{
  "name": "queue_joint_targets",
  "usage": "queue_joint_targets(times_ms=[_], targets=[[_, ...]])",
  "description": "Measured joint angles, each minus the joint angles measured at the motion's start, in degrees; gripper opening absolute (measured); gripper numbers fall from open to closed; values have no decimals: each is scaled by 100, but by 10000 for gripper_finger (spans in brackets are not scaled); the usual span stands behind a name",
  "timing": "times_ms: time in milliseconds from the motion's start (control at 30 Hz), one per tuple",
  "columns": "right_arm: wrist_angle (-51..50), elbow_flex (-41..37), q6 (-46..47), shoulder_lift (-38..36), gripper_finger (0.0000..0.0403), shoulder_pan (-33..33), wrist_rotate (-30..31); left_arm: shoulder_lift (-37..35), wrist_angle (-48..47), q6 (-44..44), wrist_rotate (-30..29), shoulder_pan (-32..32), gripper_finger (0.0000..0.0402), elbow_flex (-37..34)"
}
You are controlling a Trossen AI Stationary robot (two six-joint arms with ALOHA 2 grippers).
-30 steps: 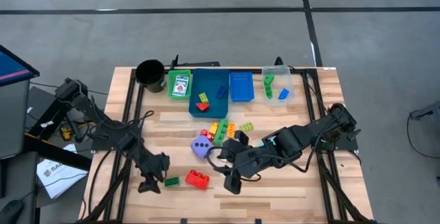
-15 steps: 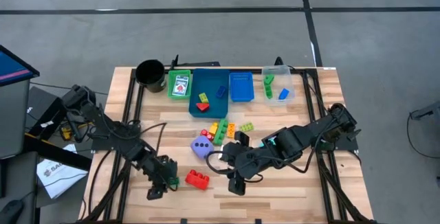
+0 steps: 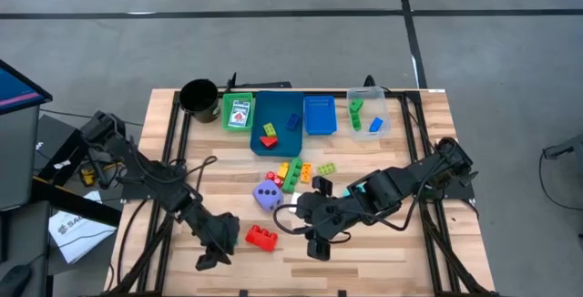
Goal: Pick & Place Toys
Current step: Put the small dark green game piece into the dark blue bin
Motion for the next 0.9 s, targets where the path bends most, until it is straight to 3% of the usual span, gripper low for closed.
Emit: queue_joint_targets(times_ms=[900], targets=[[-245, -2, 5, 0, 184, -18, 17, -237, -328, -44, -114, 83, 130, 0]])
